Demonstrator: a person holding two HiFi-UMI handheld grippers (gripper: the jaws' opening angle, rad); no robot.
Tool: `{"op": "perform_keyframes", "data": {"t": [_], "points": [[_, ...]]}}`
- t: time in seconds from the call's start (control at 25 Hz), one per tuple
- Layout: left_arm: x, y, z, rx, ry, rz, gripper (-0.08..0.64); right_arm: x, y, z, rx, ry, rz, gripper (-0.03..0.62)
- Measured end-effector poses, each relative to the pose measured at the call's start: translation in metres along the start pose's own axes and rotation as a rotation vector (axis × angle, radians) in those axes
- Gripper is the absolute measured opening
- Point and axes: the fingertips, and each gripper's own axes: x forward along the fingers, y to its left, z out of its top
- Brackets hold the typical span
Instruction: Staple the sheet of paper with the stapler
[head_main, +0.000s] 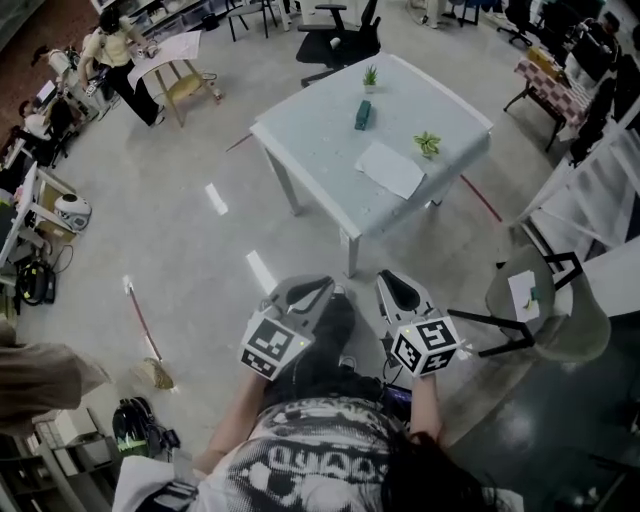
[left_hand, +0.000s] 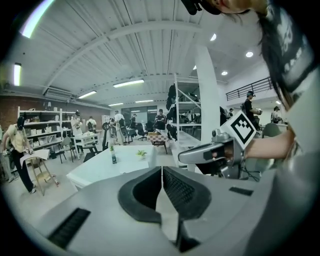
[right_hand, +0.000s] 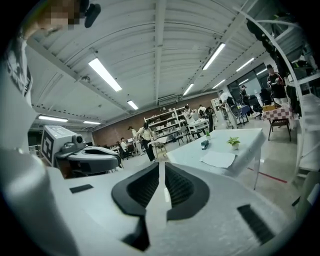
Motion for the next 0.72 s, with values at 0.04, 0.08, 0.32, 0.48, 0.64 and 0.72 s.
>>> {"op": "perform_keyframes", "data": {"t": [0.04, 0.08, 0.32, 0.48, 0.64, 0.72], "points": [[0.009, 0.006, 0.002, 0.001, -0.003, -0.008, 0.007, 0.007, -0.009, 0.002, 0.002, 0.002, -0.009, 0.029], [0.019, 0.013, 0.003, 0.001, -0.007, -0.014, 0.008, 0.014, -0.018, 0.005, 0.003, 0.003, -0.017, 0.032], [0.084, 0.077, 0.007, -0.008, -0.002, -0.04, 0.008, 0.075, -0.073, 0.028, -0.005, 0.033, -0.059, 0.043], [0.119, 0.123, 0.016, -0.022, -0.003, -0.063, 0.008, 0.12, -0.107, 0.047, 0.003, 0.058, -0.097, 0.047], [0.151, 0.165, 0.02, -0.024, 0.0, -0.076, 0.006, 0.162, -0.139, 0.058, 0.01, 0.087, -0.13, 0.052], [0.163, 0.184, 0.02, -0.028, -0.001, -0.084, 0.008, 0.182, -0.154, 0.057, 0.012, 0.11, -0.148, 0.055]]}}
